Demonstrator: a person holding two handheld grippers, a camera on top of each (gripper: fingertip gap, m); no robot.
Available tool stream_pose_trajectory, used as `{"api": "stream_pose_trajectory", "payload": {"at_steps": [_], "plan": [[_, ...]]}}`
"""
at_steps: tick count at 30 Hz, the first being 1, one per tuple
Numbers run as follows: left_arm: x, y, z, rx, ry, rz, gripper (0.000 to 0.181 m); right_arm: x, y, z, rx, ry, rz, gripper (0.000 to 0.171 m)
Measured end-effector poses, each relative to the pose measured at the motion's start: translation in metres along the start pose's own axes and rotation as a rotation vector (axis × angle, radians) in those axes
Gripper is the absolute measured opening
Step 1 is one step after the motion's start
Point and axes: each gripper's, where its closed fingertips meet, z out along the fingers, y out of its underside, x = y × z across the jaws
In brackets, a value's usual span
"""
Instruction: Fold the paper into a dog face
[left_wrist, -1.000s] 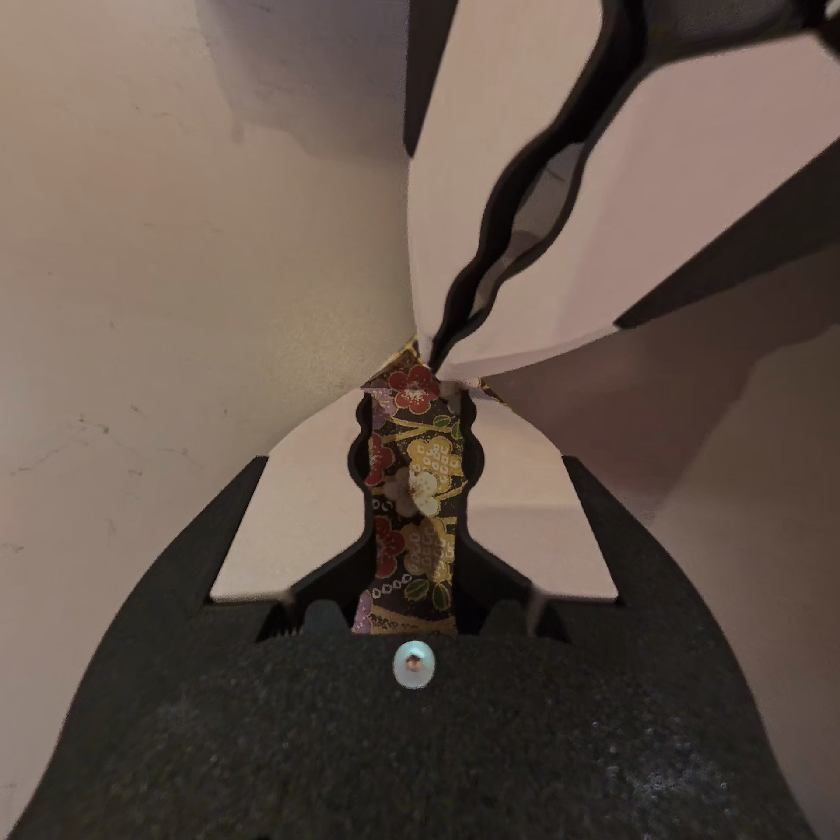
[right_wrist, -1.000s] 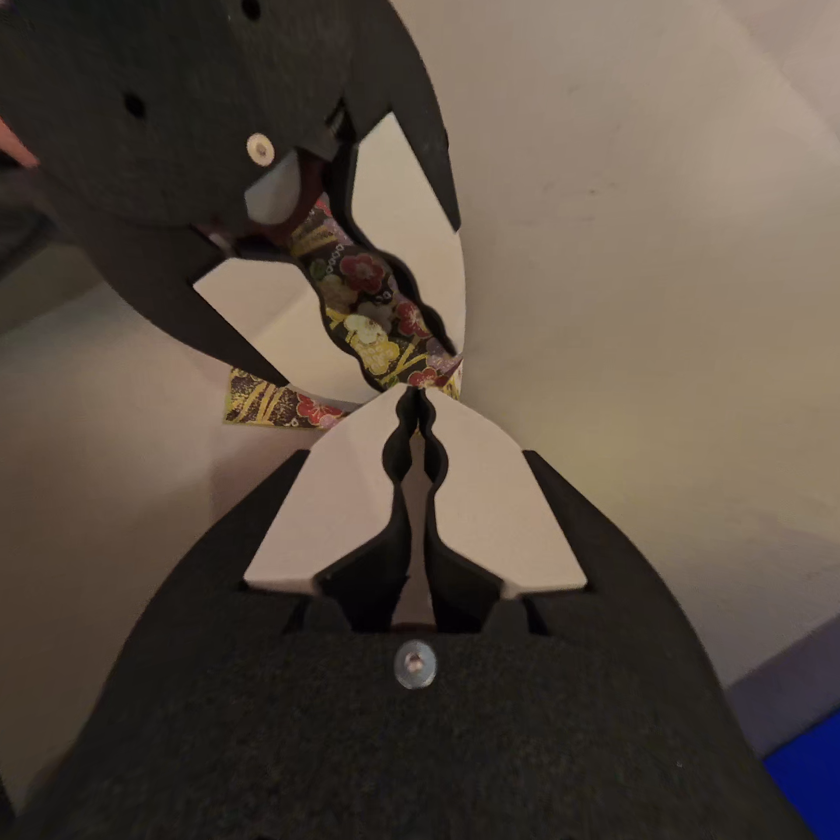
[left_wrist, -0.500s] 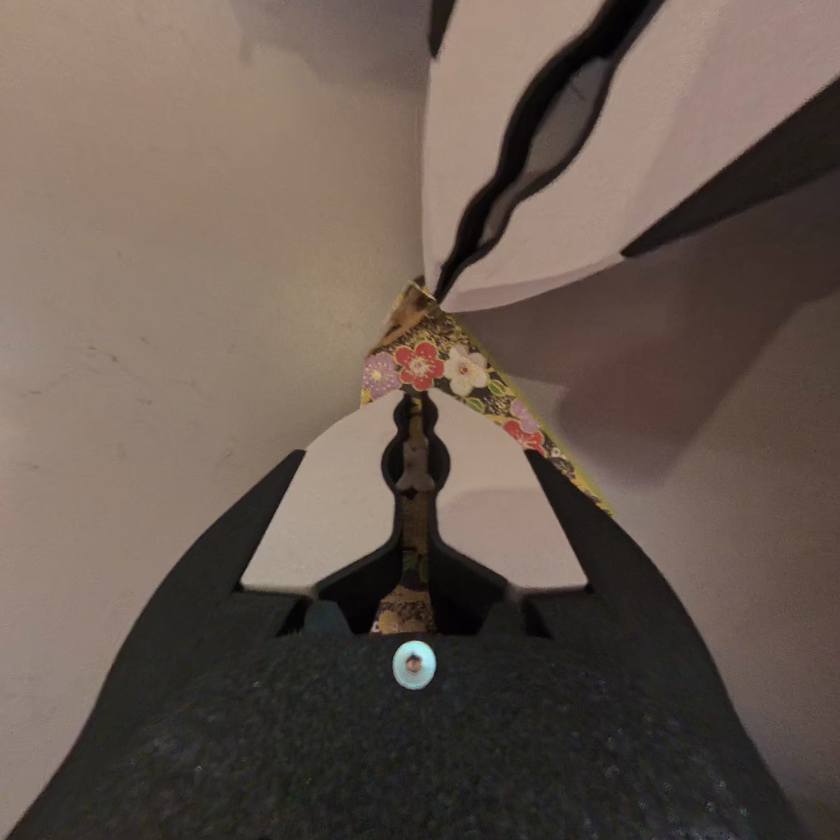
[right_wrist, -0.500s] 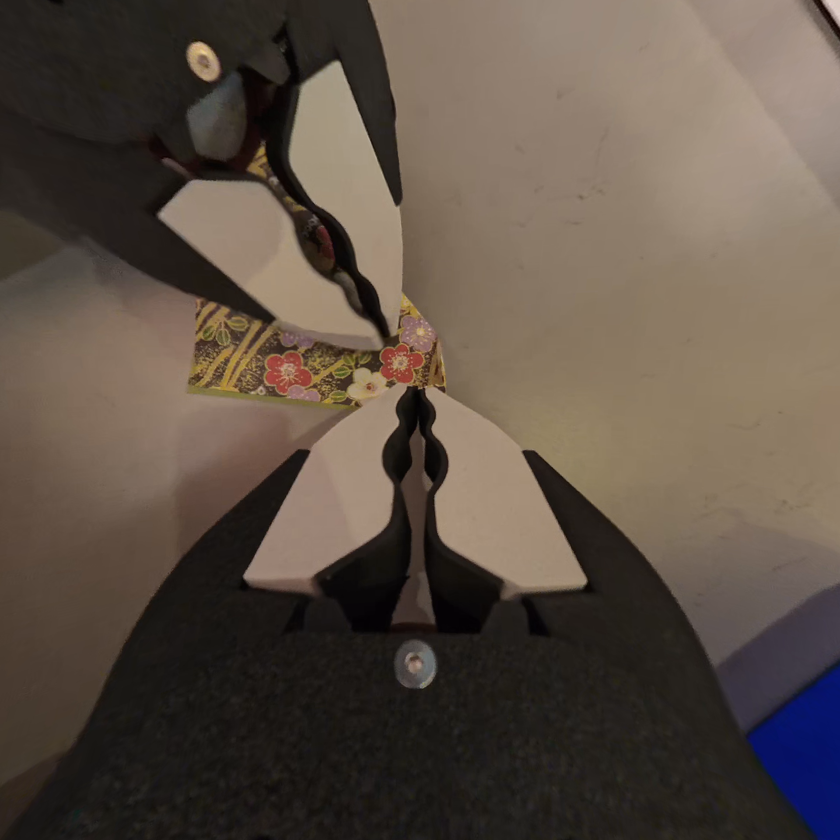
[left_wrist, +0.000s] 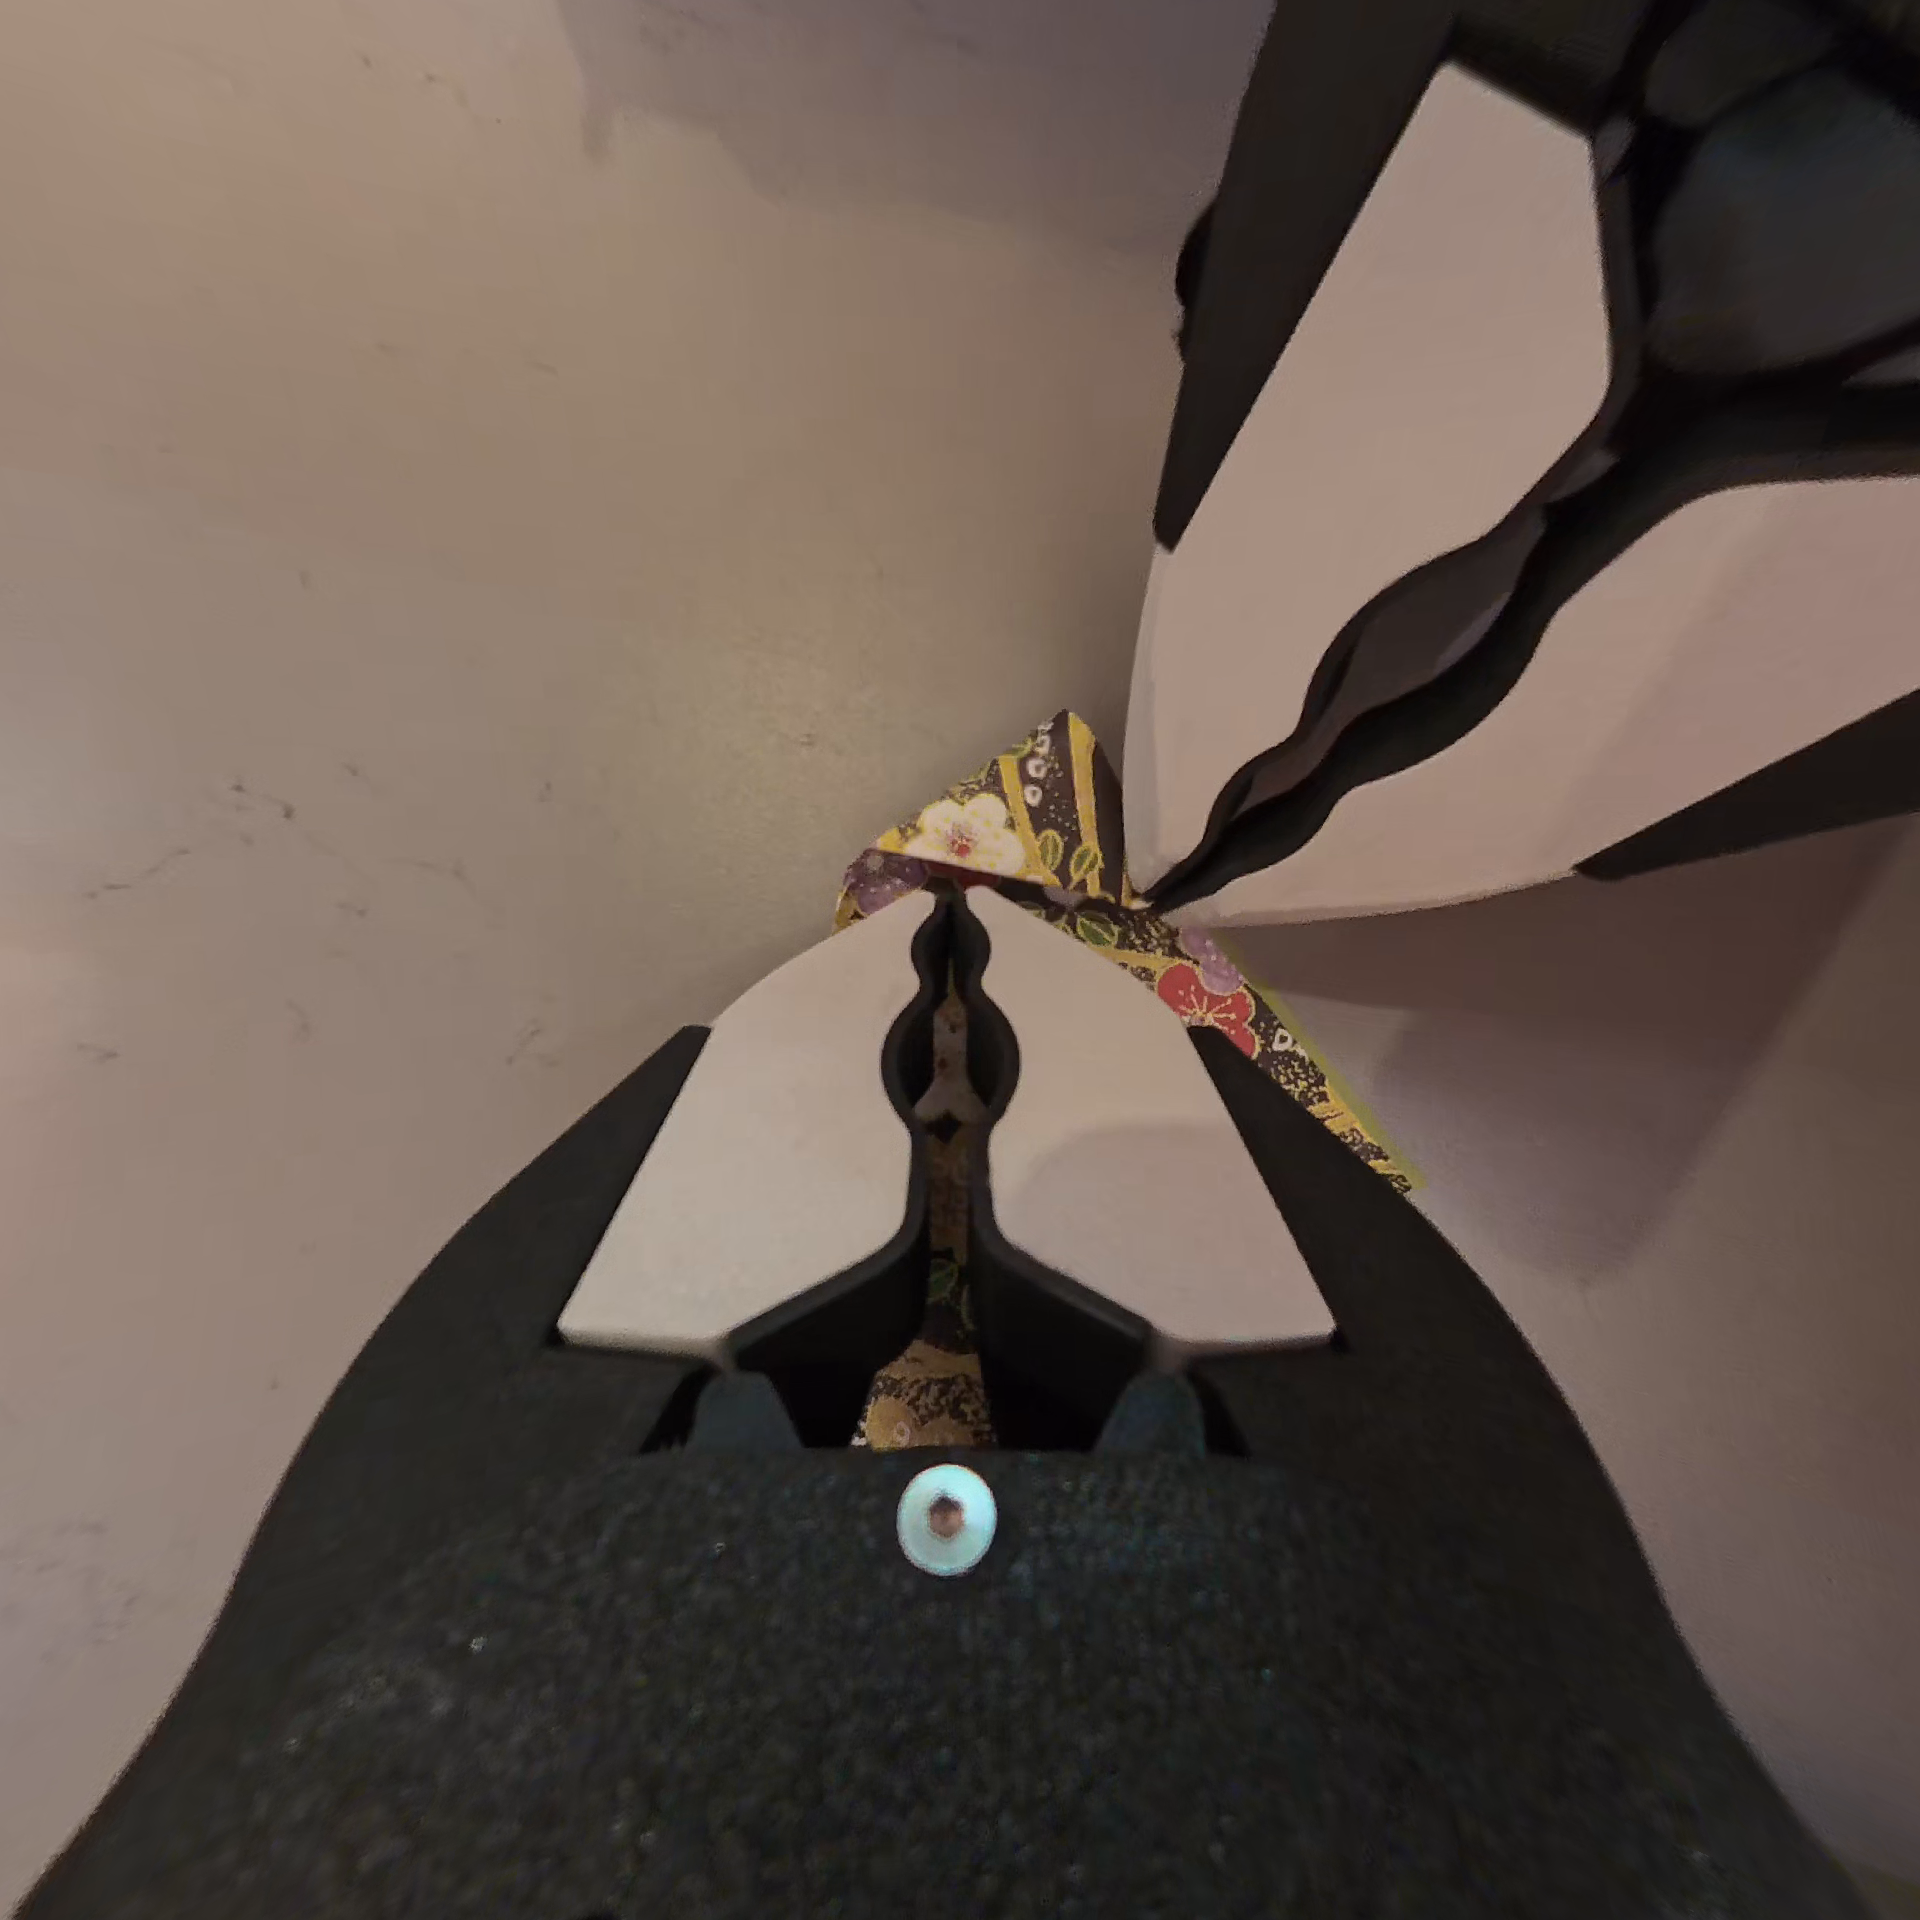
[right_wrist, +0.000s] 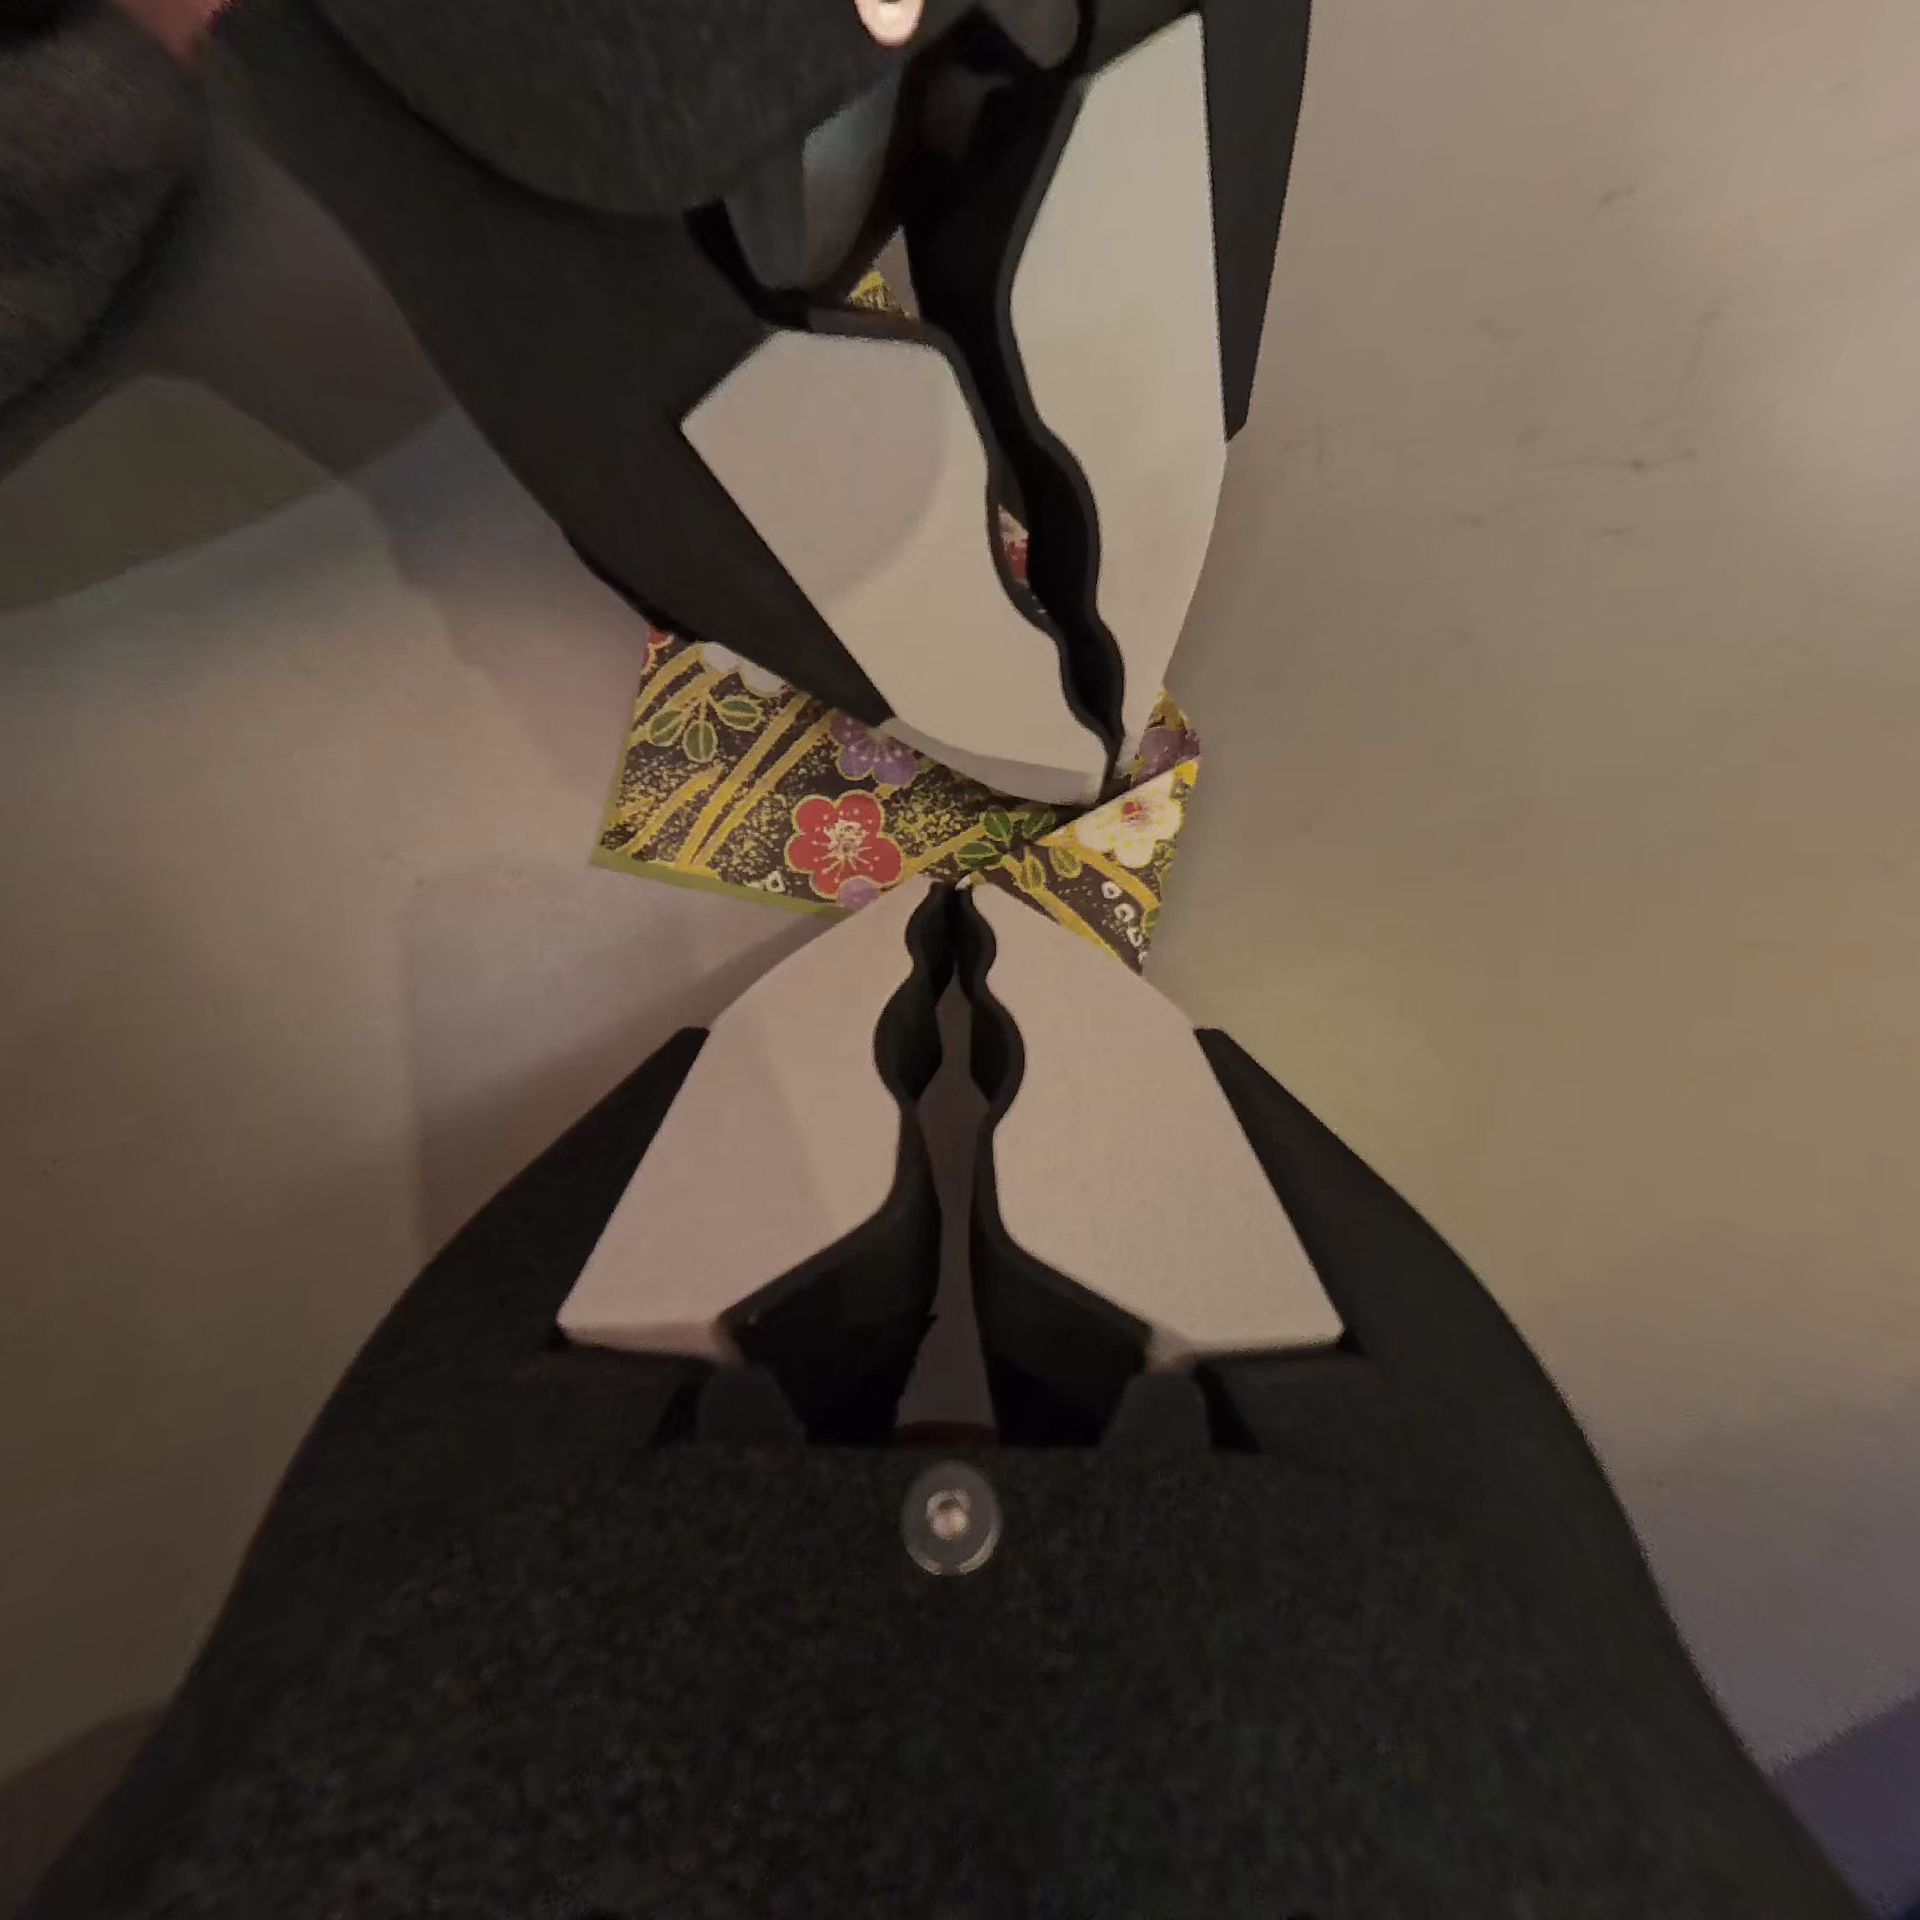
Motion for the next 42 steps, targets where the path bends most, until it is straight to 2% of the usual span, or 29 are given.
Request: {"api": "stream_pose_trajectory", "payload": {"at_steps": [3, 5, 7, 16, 24, 34, 42], "plan": [[0.001, 0.000, 0.000, 0.010, 0.005, -0.011, 0.000, 0.001, 0.004, 0.003, -0.025, 0.005, 0.003, 0.000], [0.001, 0.002, -0.003, 0.005, 0.011, -0.019, 0.012, 0.002, 0.006, 0.003, -0.030, 0.007, 0.001, 0.000], [-0.001, 0.005, -0.008, -0.002, 0.005, -0.006, 0.015, 0.002, 0.006, 0.003, -0.026, 0.001, 0.008, 0.000], [0.002, 0.011, -0.008, 0.001, 0.027, 0.059, 0.000, 0.004, 0.008, 0.001, -0.044, -0.020, -0.019, 0.000], [0.001, 0.012, -0.008, 0.005, 0.019, 0.048, 0.000, -0.011, 0.003, -0.007, -0.014, -0.068, -0.027, 0.000], [0.001, 0.012, -0.008, 0.001, -0.016, 0.051, 0.000, -0.017, 0.003, 0.003, -0.047, -0.045, -0.030, 0.000], [-0.003, 0.017, -0.014, 0.001, 0.028, 0.034, 0.001, -0.017, 0.004, 0.004, -0.042, -0.043, -0.063, 0.000]]}}
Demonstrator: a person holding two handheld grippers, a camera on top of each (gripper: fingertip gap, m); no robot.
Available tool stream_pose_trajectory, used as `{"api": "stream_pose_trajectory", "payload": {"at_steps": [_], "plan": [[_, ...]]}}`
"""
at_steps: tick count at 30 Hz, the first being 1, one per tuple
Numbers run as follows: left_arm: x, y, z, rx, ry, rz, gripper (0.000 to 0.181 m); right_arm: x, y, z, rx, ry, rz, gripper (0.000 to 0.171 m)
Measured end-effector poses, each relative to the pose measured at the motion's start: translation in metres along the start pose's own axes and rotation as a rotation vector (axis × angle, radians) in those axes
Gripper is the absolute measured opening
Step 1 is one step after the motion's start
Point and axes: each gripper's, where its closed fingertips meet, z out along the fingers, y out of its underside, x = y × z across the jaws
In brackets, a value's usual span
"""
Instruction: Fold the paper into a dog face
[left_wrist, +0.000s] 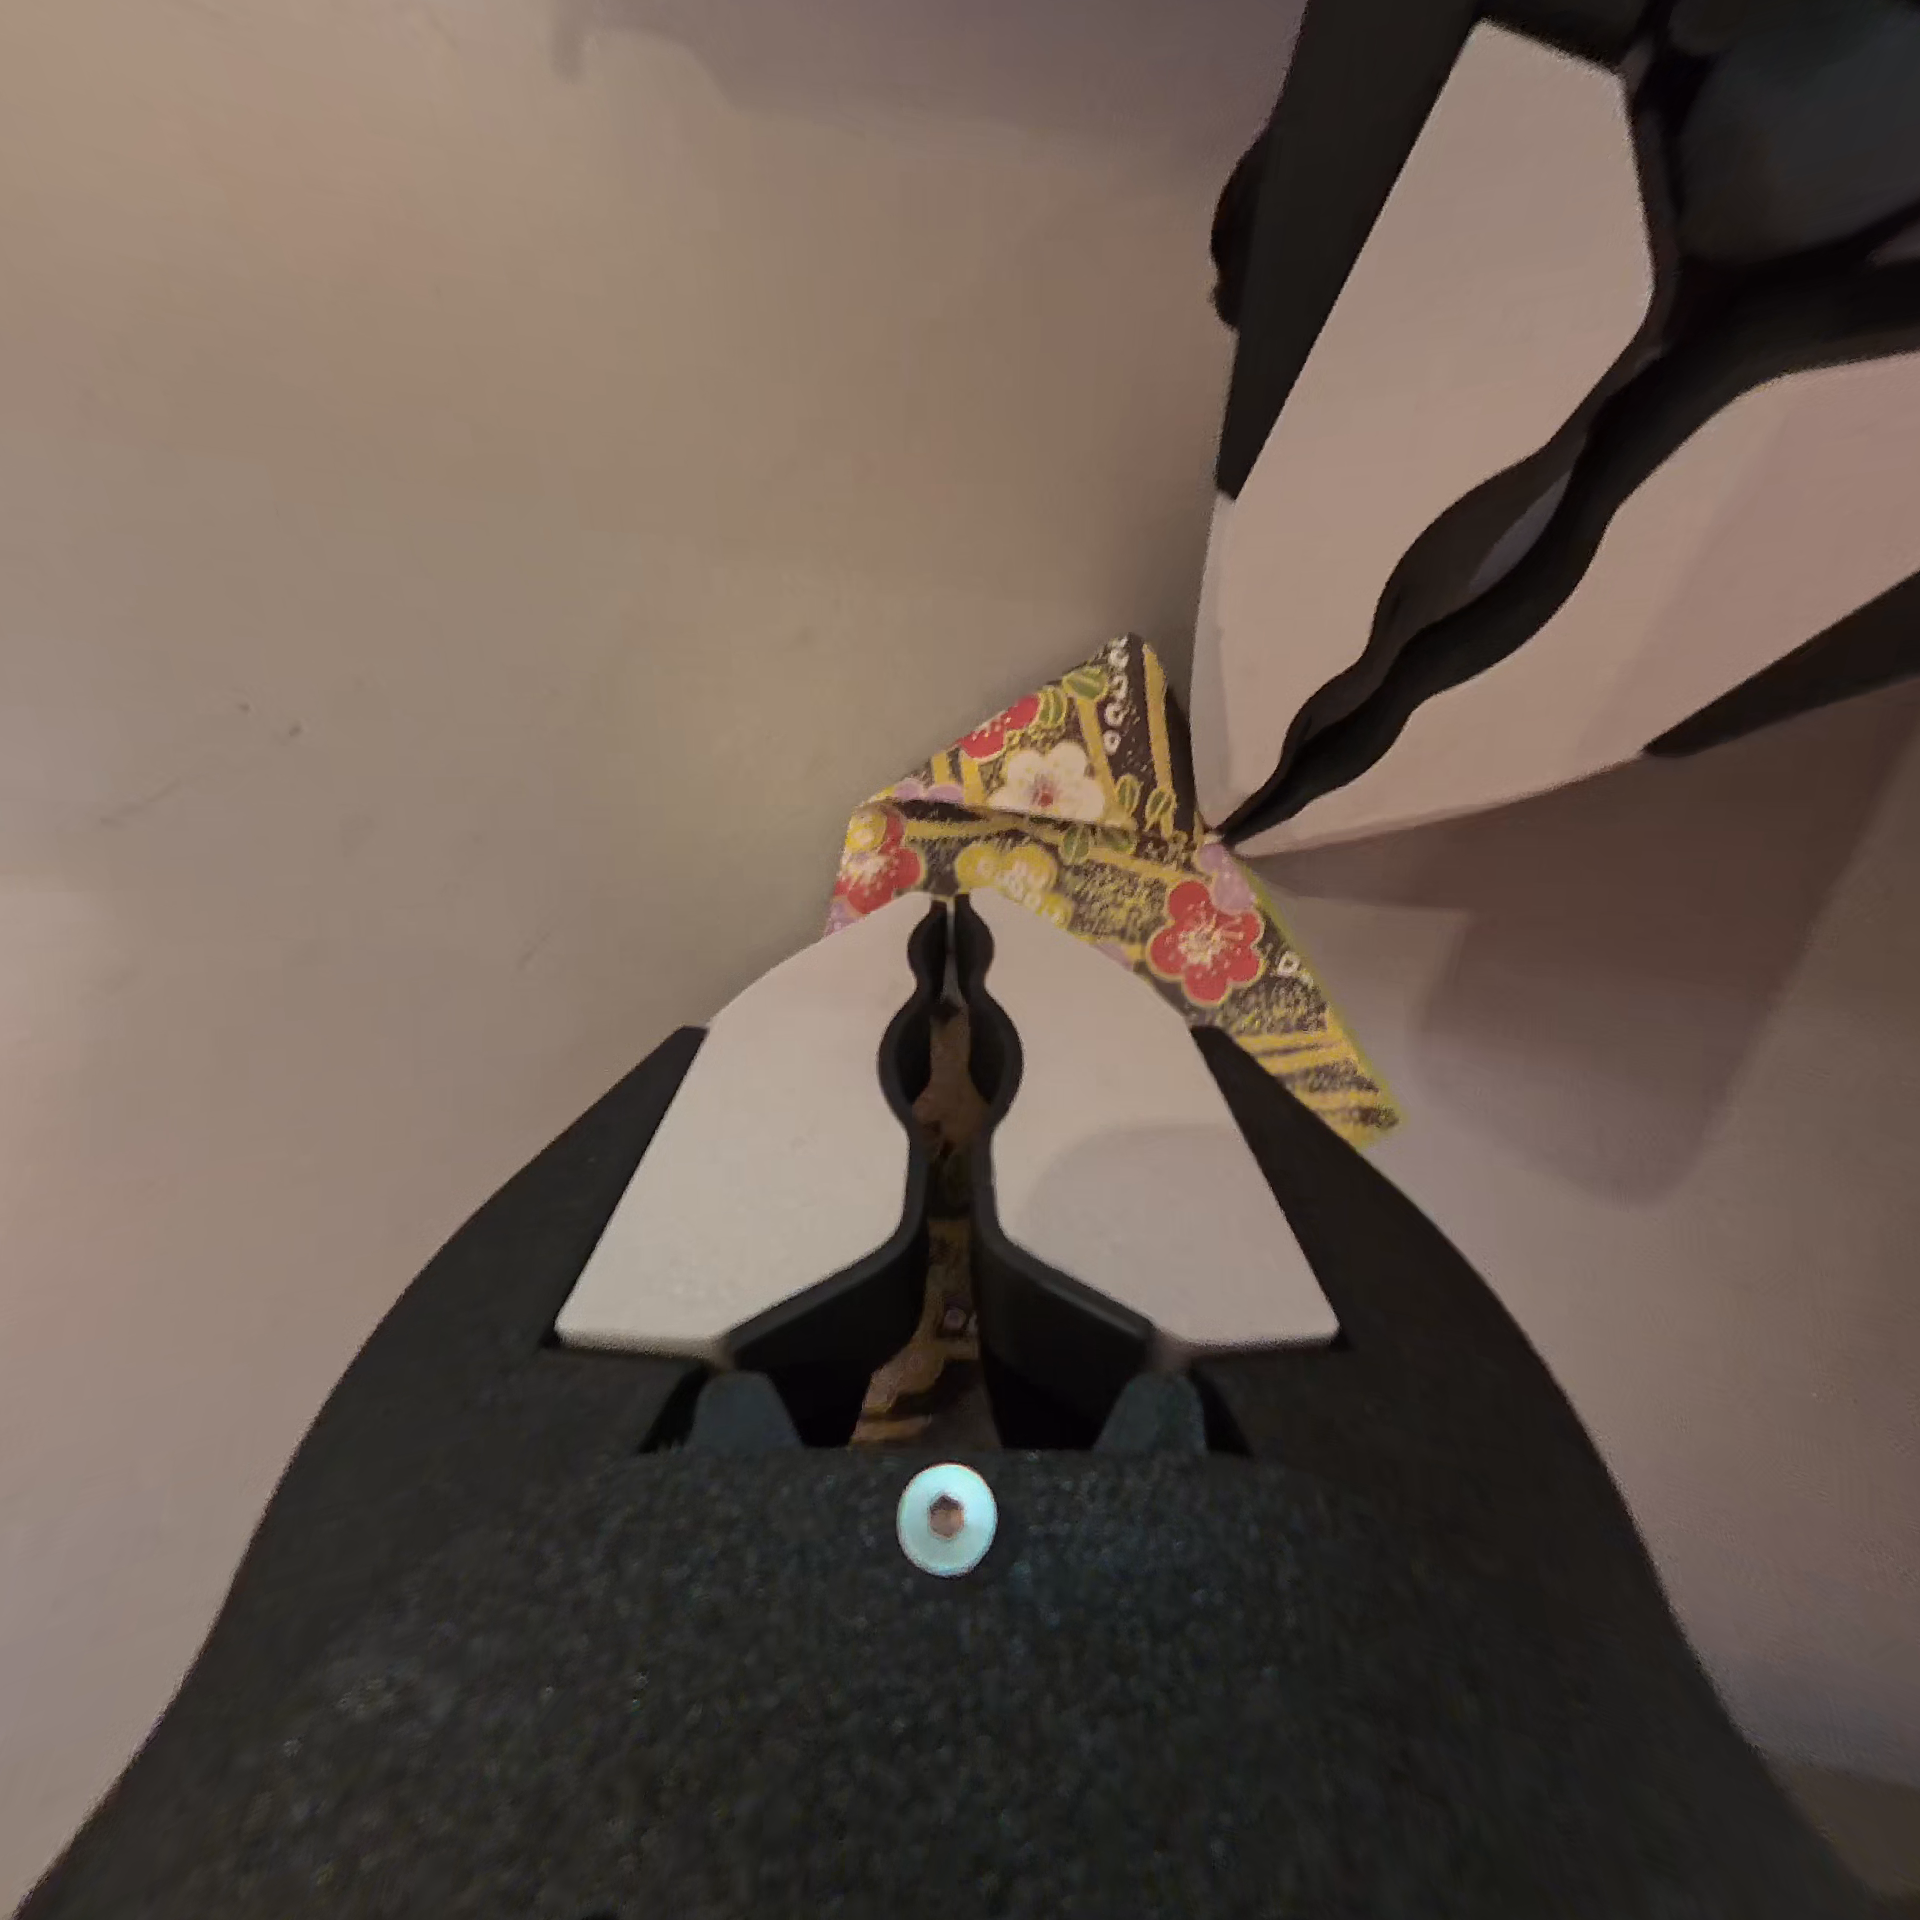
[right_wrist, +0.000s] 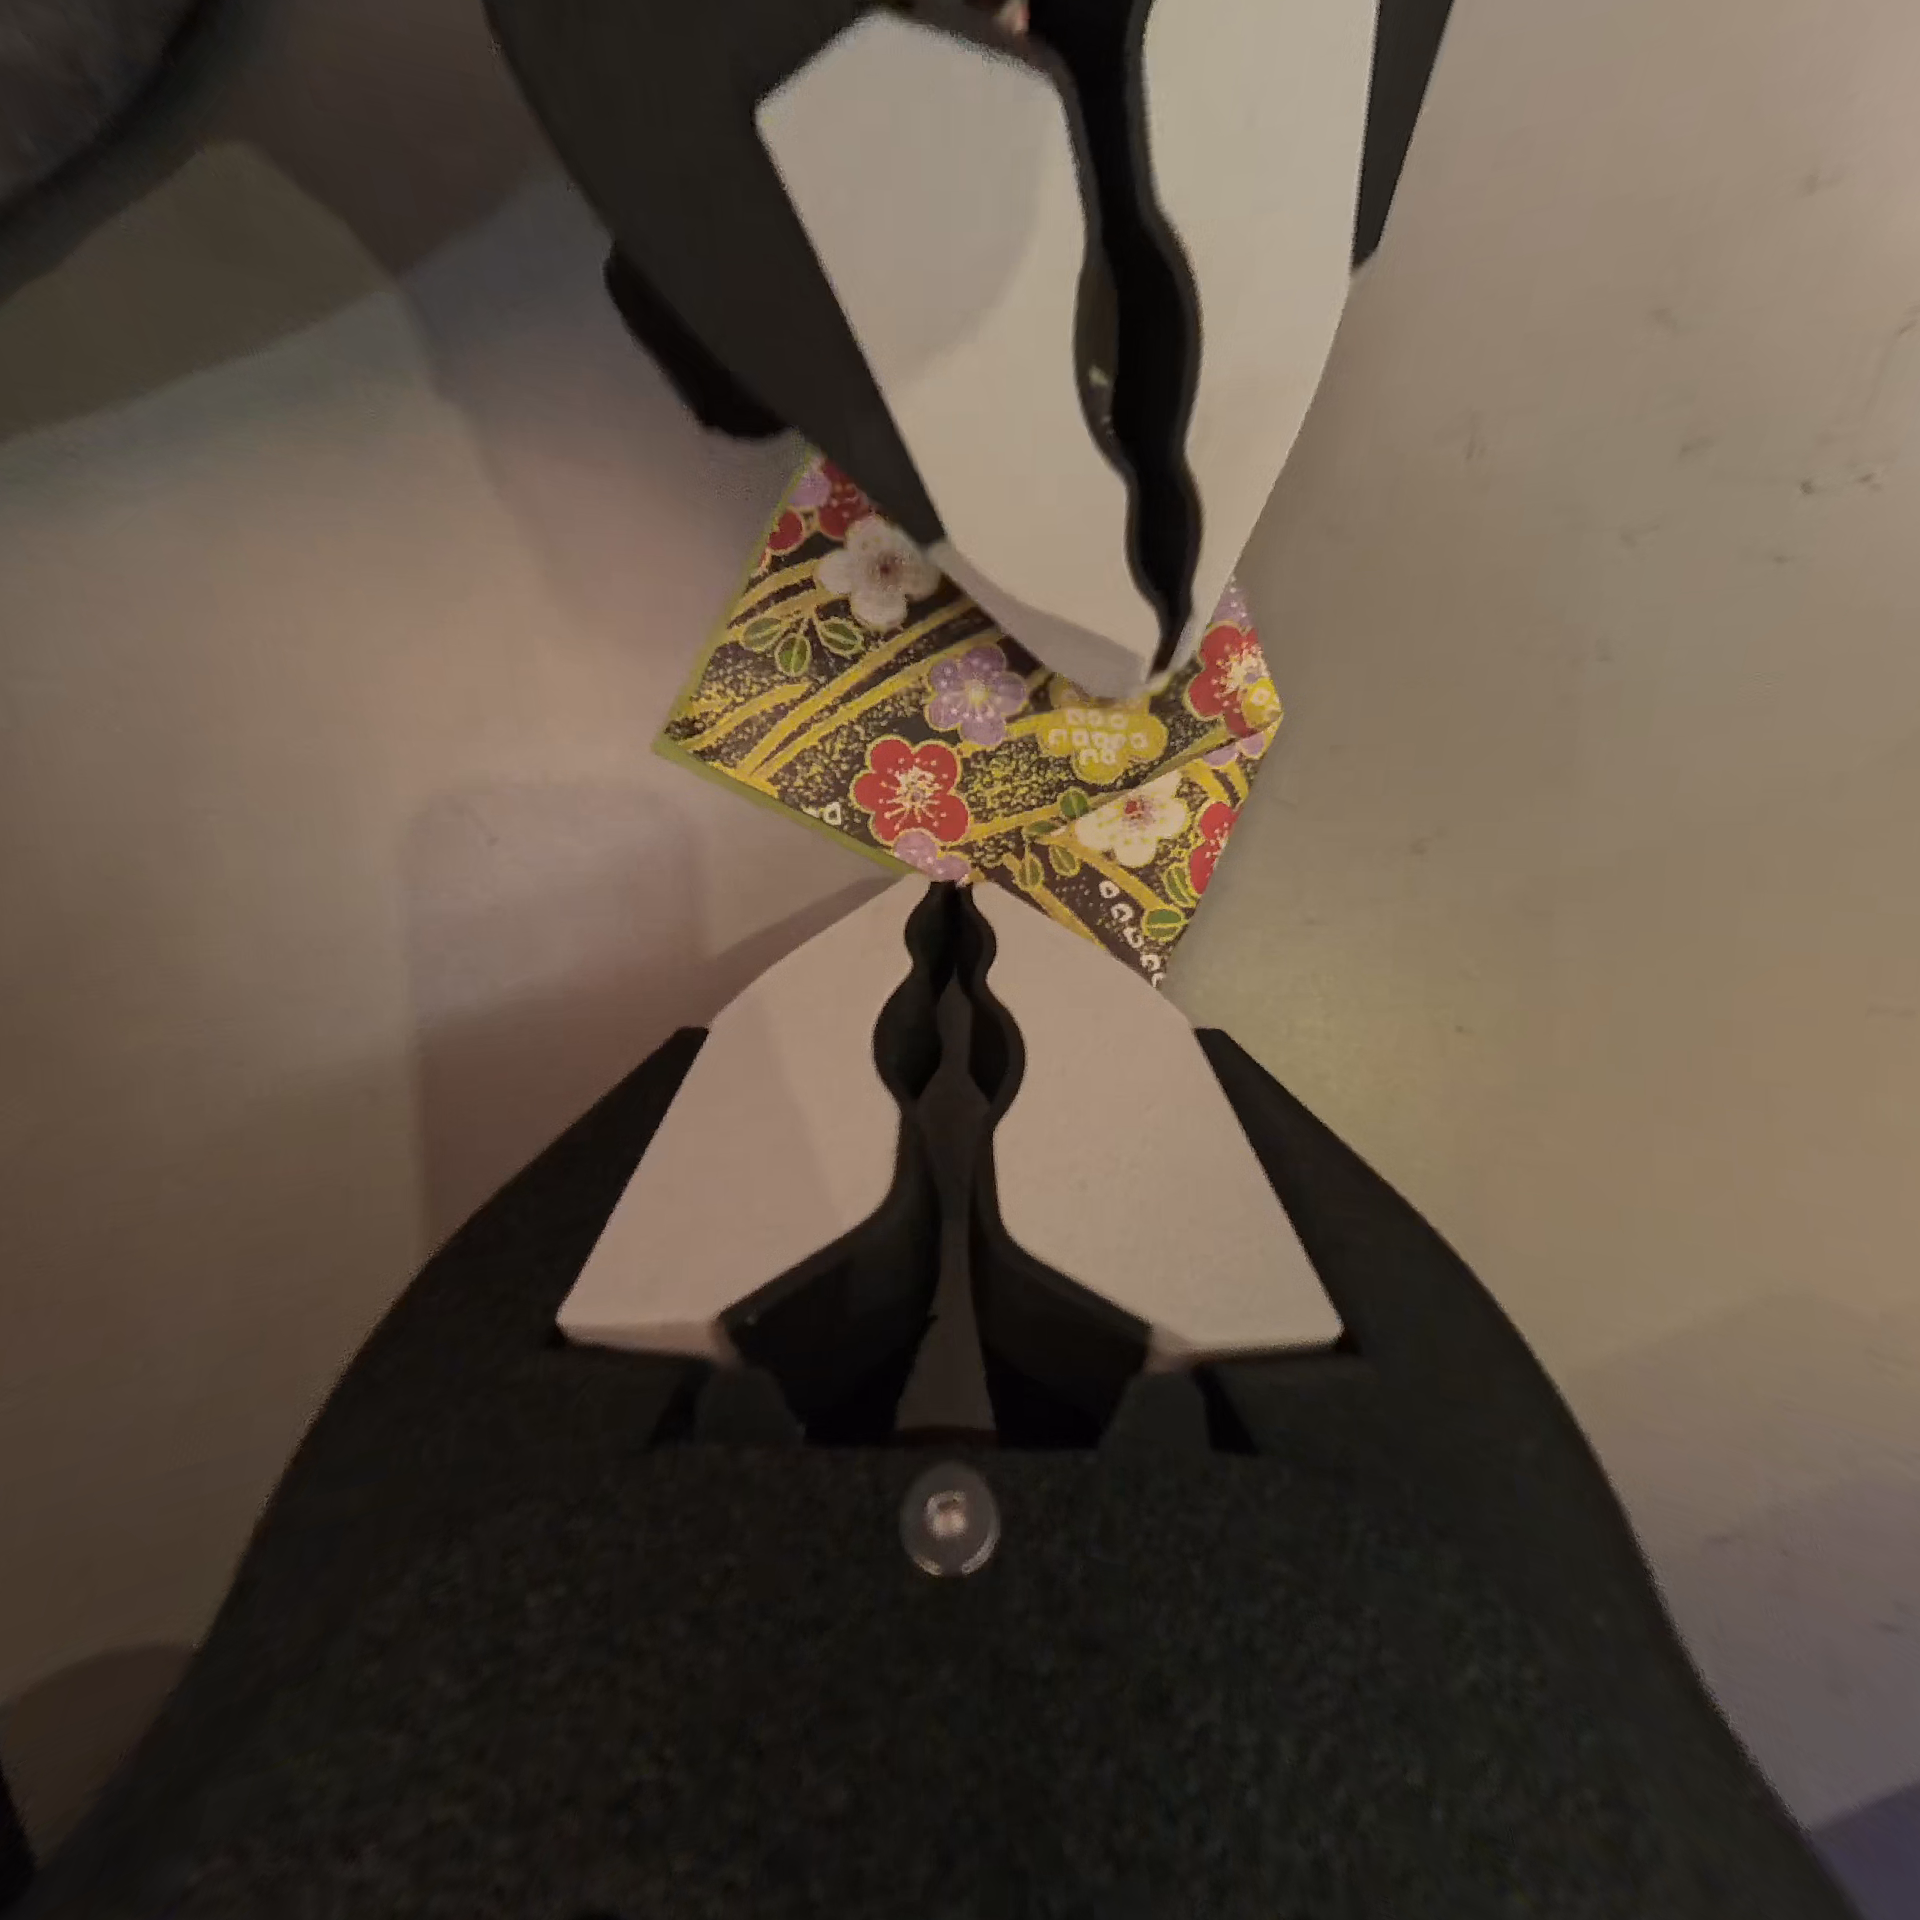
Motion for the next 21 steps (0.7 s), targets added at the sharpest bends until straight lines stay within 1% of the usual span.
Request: {"api": "stream_pose_trajectory", "payload": {"at_steps": [4, 7, 9, 13, 14, 17, 19, 21], "plan": [[0.002, 0.010, -0.007, 0.002, 0.070, 0.001, 0.016, 0.002, 0.002, -0.001, 0.000, -0.018, -0.030, 0.000], [0.007, 0.011, -0.007, 0.000, 0.066, 0.043, 0.024, 0.011, 0.005, -0.003, -0.025, -0.019, -0.049, 0.000], [0.008, 0.011, -0.007, 0.005, 0.054, 0.039, 0.023, 0.017, 0.008, -0.005, -0.041, -0.020, -0.054, 0.000], [0.006, 0.008, -0.005, 0.049, -0.001, -0.026, 0.021, 0.014, 0.007, -0.005, -0.056, -0.041, -0.061, 0.000], [0.005, 0.007, -0.004, 0.061, -0.023, -0.045, 0.018, 0.008, 0.006, -0.004, -0.049, -0.068, -0.059, 0.000], [0.006, 0.005, -0.002, 0.068, -0.104, -0.031, 0.001, -0.003, 0.003, -0.002, -0.037, -0.098, -0.062, 0.000], [0.006, 0.004, -0.002, 0.061, -0.158, -0.025, 0.000, -0.007, 0.001, -0.003, -0.025, -0.107, -0.054, 0.000], [0.005, 0.004, -0.002, 0.062, -0.175, -0.037, 0.000, -0.009, -0.002, -0.004, -0.006, -0.120, -0.031, 0.000]]}}
